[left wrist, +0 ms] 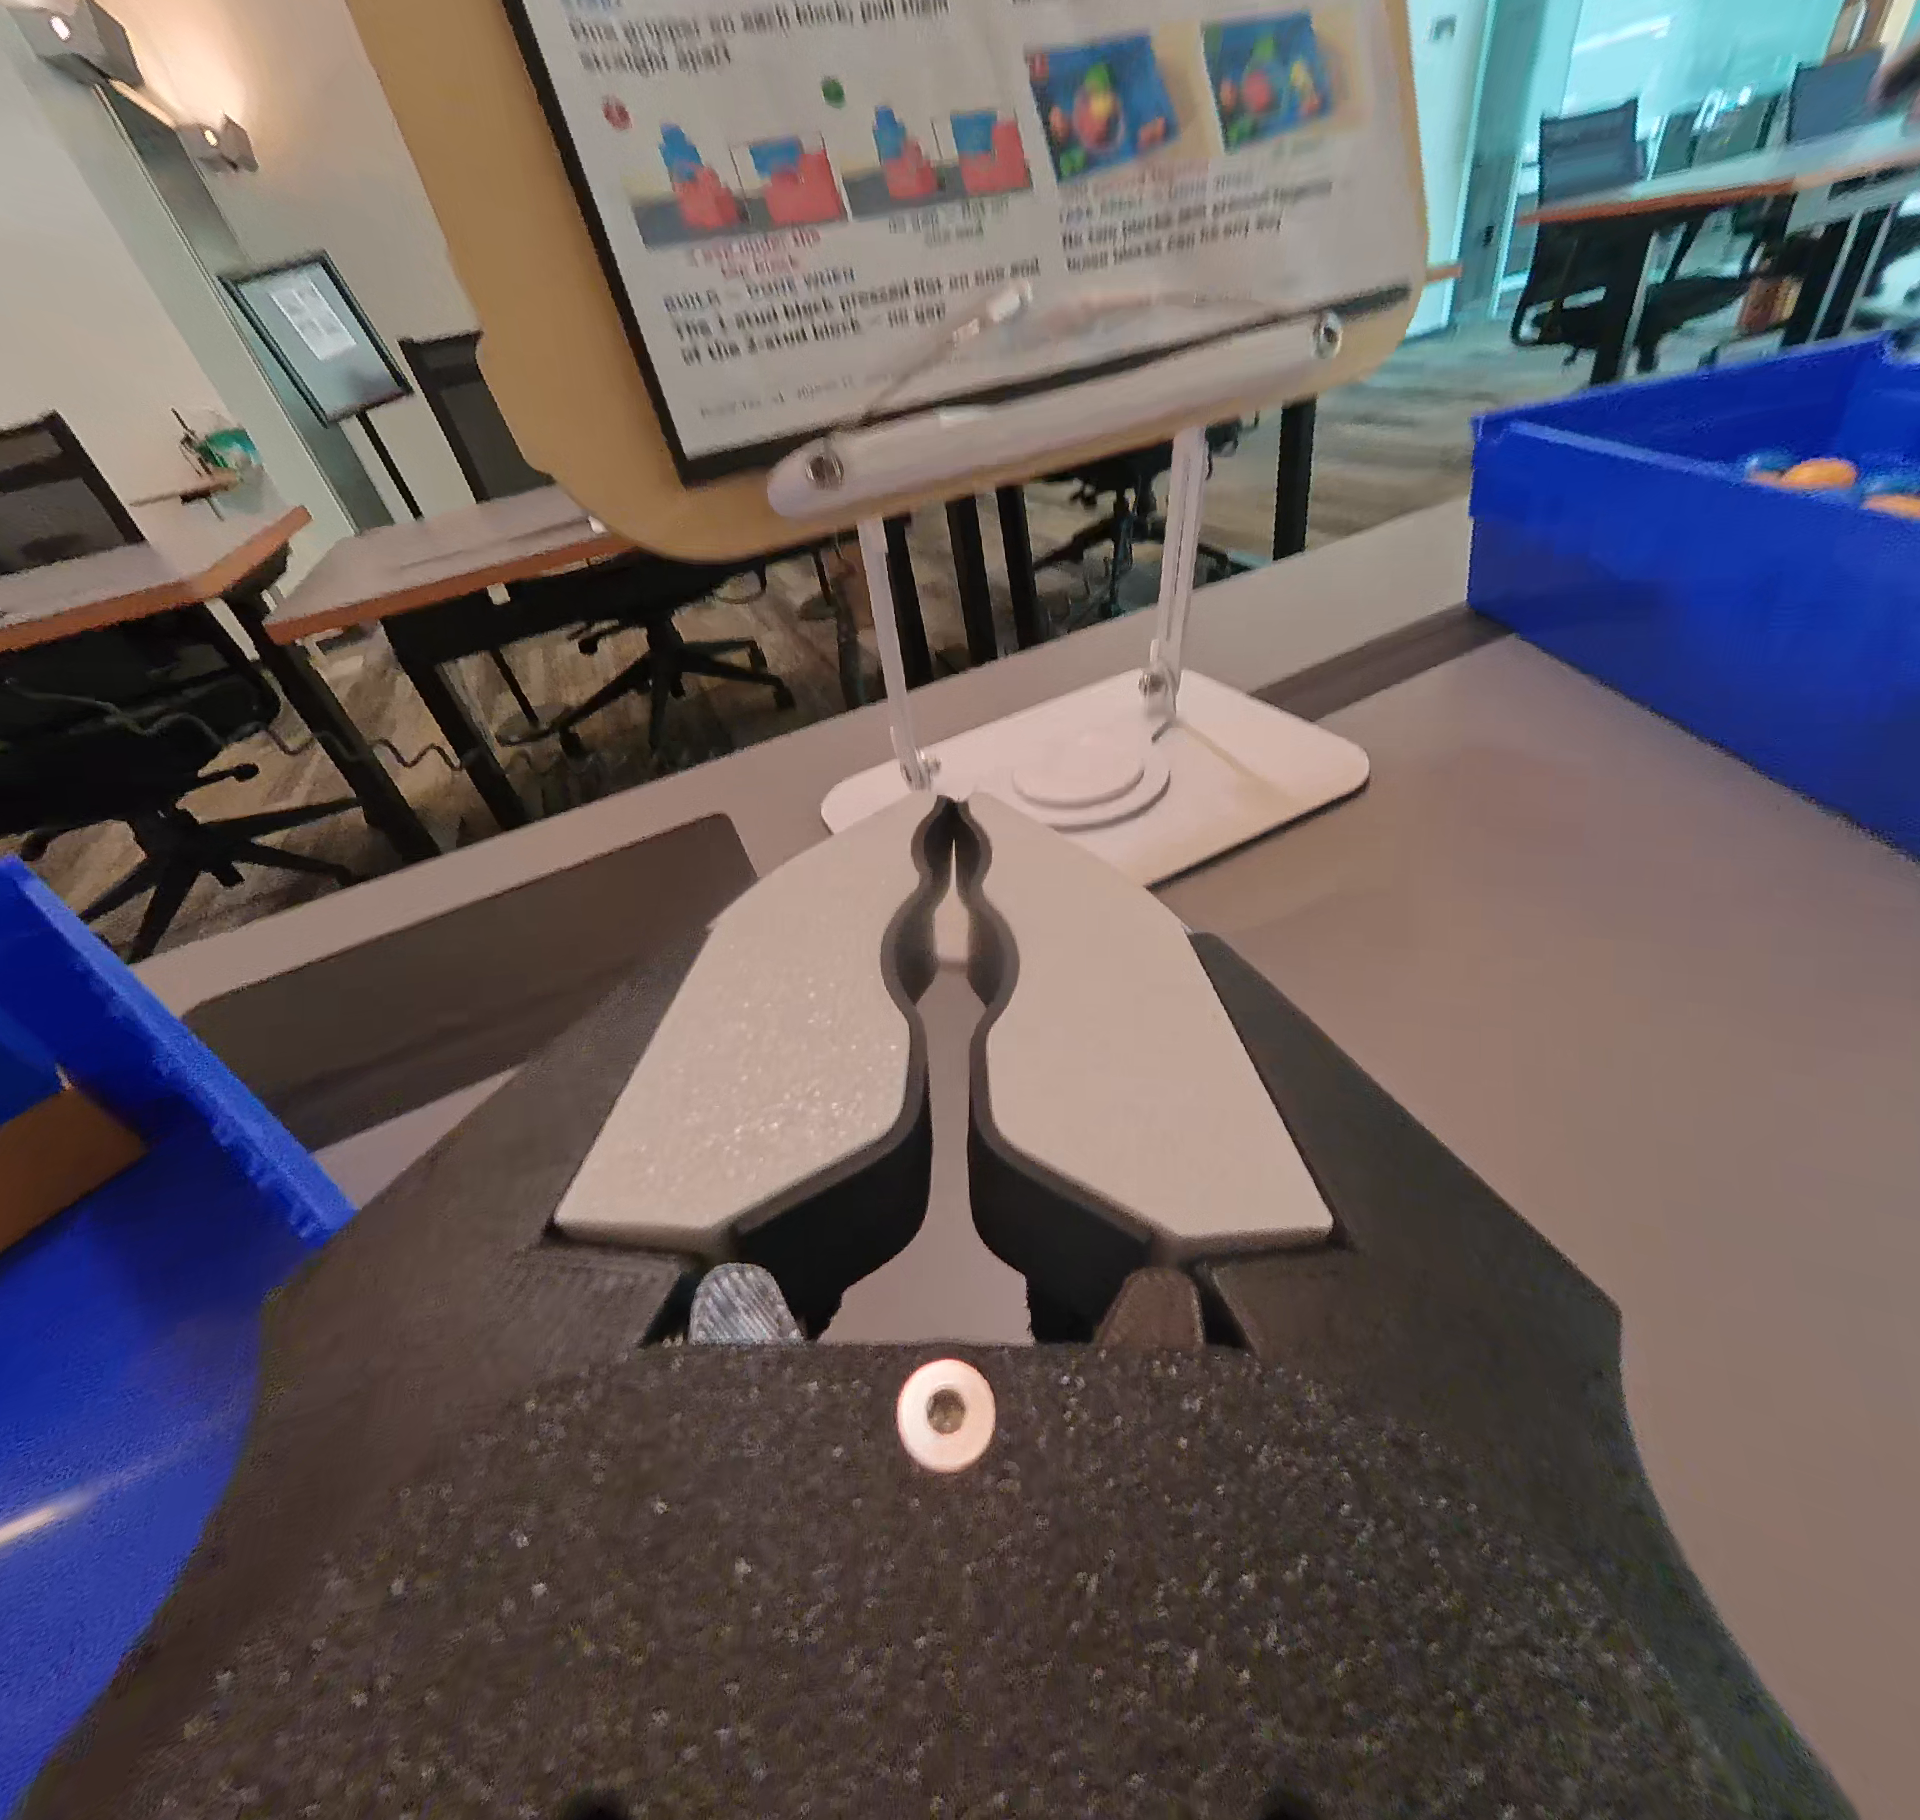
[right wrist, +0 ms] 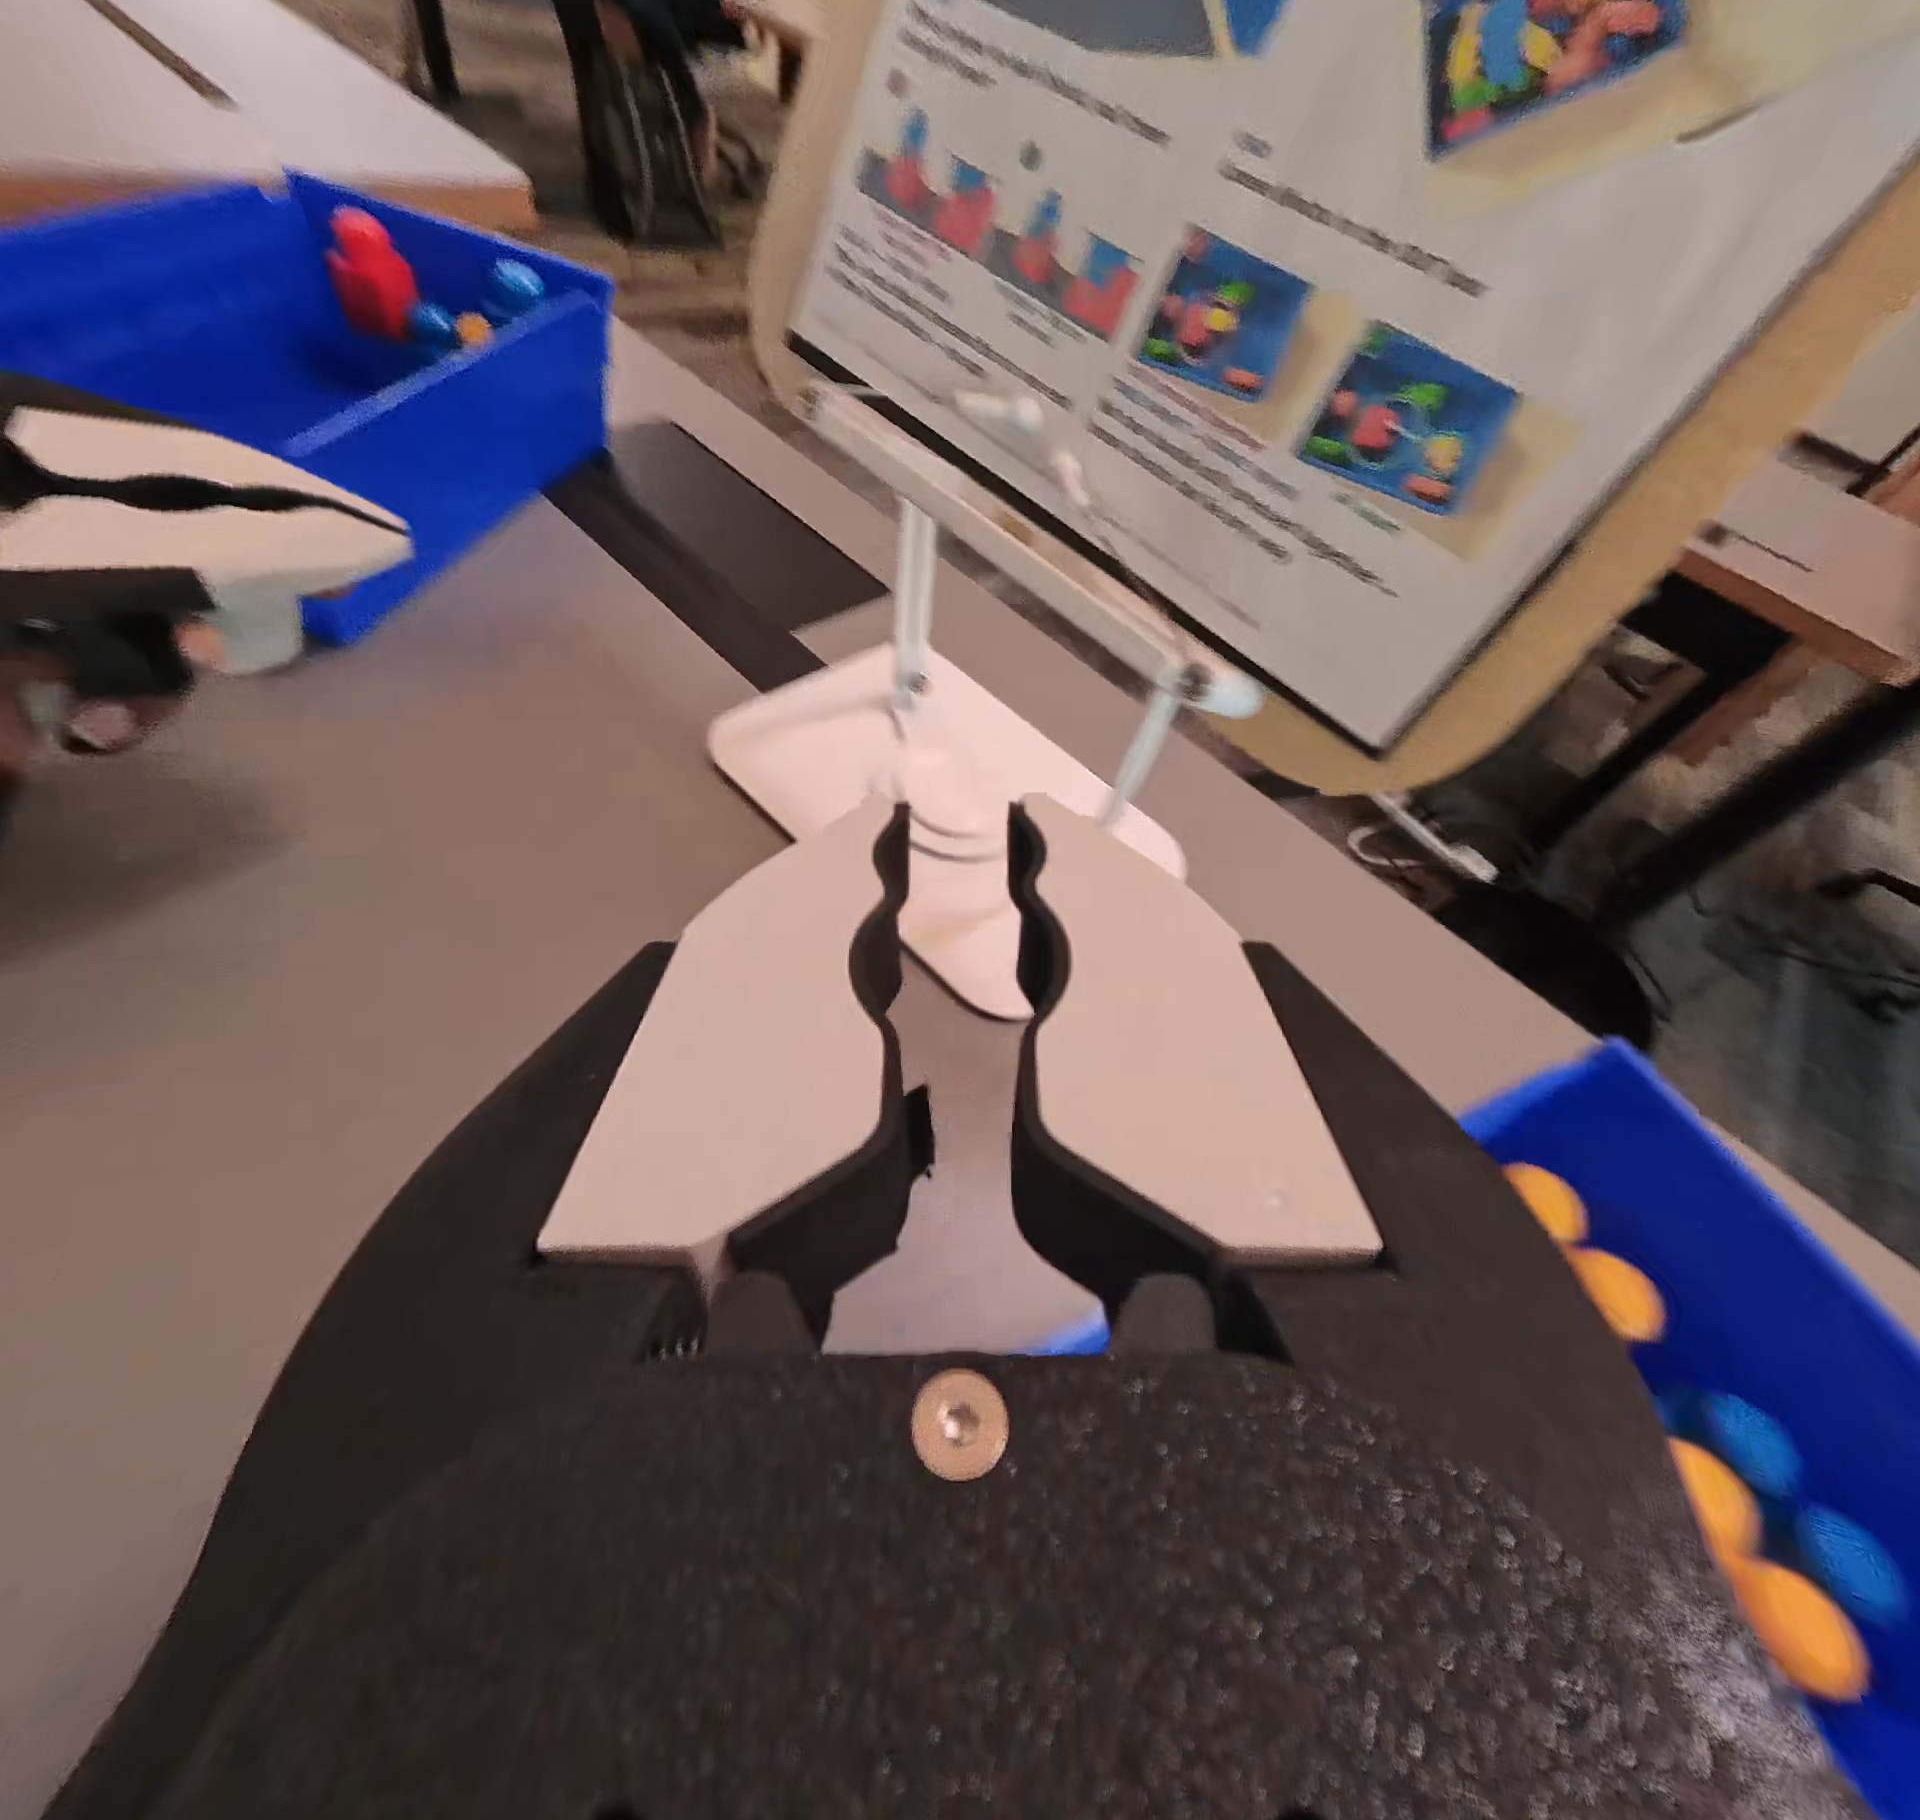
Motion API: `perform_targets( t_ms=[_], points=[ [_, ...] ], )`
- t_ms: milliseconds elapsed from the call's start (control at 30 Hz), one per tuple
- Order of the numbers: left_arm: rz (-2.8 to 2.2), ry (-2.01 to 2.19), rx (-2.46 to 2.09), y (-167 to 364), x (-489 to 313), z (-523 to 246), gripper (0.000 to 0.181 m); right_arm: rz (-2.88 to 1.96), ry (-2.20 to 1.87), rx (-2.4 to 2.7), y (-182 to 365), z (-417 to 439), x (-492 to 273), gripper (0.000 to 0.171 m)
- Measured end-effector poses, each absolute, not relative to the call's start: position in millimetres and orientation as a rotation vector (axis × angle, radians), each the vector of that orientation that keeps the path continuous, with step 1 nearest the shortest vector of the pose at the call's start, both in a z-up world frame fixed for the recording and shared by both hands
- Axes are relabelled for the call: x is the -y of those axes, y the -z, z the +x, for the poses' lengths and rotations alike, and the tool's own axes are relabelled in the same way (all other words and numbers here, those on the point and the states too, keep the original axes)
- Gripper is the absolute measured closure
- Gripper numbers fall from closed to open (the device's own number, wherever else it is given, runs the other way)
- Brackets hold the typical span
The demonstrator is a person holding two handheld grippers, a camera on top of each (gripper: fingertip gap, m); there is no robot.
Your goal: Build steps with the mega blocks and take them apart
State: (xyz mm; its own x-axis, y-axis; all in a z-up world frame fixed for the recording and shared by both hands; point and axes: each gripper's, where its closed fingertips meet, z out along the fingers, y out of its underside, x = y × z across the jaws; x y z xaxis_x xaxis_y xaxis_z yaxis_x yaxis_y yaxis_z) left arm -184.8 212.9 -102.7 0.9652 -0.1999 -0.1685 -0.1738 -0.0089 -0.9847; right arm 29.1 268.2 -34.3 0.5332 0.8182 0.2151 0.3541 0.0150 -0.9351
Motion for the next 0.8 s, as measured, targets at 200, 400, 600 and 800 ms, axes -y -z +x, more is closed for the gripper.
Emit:
perform_targets(
  t_ms=[200,400,600,800],
  points=[
    [-1.448,-0.049,-0.240,53,-199,-207,0.181,-1.566,-0.647,0.914,67,-9,-236,0.171],
    [-1.522,-0.191,-0.288,28,-190,-259,0.181,-1.592,-0.660,1.050,110,-30,-224,0.171],
    [-1.944,-0.247,-0.515,73,-175,-314,0.154,-1.599,-0.653,1.103,117,-31,-219,0.171],
    [-2.460,-0.244,-0.839,163,-142,-344,0.126,-1.603,-0.670,1.105,117,-29,-219,0.171]
  ],
)
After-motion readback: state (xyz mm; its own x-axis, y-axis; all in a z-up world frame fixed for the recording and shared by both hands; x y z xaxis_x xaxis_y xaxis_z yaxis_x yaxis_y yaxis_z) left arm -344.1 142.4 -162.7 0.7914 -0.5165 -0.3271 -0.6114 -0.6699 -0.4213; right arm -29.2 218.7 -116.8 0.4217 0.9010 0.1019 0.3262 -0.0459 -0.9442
